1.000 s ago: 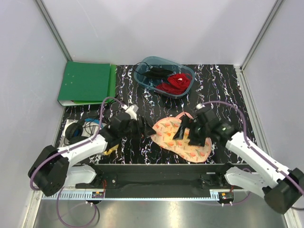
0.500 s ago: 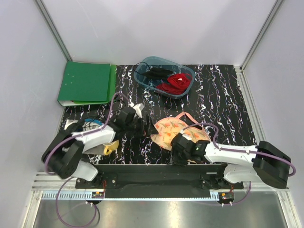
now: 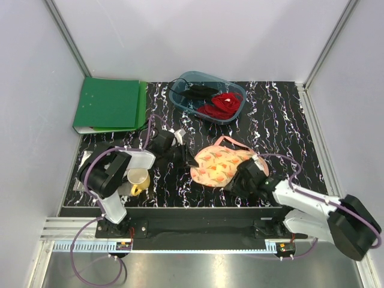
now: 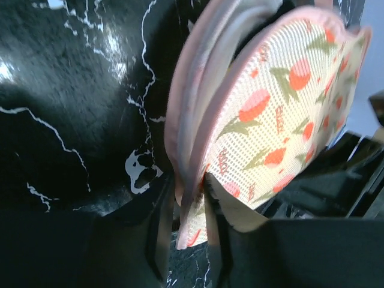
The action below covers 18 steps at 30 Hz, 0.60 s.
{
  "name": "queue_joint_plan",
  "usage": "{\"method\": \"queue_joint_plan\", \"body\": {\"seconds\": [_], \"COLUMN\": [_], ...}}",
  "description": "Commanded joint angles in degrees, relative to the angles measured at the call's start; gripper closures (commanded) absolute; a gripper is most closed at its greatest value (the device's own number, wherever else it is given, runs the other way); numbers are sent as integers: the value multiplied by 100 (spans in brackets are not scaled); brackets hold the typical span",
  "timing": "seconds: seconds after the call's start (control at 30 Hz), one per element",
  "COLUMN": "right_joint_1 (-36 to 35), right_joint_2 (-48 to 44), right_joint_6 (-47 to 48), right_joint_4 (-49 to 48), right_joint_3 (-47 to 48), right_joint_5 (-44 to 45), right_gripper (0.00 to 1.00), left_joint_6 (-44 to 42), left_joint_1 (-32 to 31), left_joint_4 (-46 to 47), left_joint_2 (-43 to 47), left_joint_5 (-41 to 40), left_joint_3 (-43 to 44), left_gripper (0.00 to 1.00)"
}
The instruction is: Place the bra in the laundry bag and zip it closed
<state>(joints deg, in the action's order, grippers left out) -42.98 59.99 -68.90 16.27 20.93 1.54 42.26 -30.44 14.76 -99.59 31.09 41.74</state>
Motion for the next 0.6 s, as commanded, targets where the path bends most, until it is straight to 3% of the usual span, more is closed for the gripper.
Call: {"method": "queue_joint_plan", "body": {"seconds": [0.0, 0.1, 0.17, 0.2, 0.3, 0.4, 0.57], "right_joint_1": [597, 686, 686, 686, 677, 660, 528], "right_joint_2": [759, 1243, 1454, 1481, 1184, 544, -373], "right_joint_6": [1569, 2257, 2486, 2513, 2295, 2005, 1521], "right_joint_4": [-54, 42, 217, 271, 368, 193, -185], "right_joint_3": [804, 1429, 1668, 1799, 1626, 1082, 378], "right_joint_5": [-13, -84, -136, -137, -654, -1094, -1560], "right_gripper": [53, 46, 41, 40, 36, 33, 25], "left_joint_6": [-182, -271, -349, -394, -596, -754, -255], "left_joint_1": [3, -6, 3, -6, -67, -225, -665], "left_joint_4": [-17, -193, -342, -404, -728, -1098, -854], "left_joint_2": [439, 686, 783, 983, 1807, 2390, 2849], "left_joint_5": [-112, -209, -191, -226, -717, -1105, -1378], "left_joint_3": [-279, -438, -535, -570, -894, -1141, -1518], "left_gripper": [74, 74, 66, 44, 18, 5, 1]}}
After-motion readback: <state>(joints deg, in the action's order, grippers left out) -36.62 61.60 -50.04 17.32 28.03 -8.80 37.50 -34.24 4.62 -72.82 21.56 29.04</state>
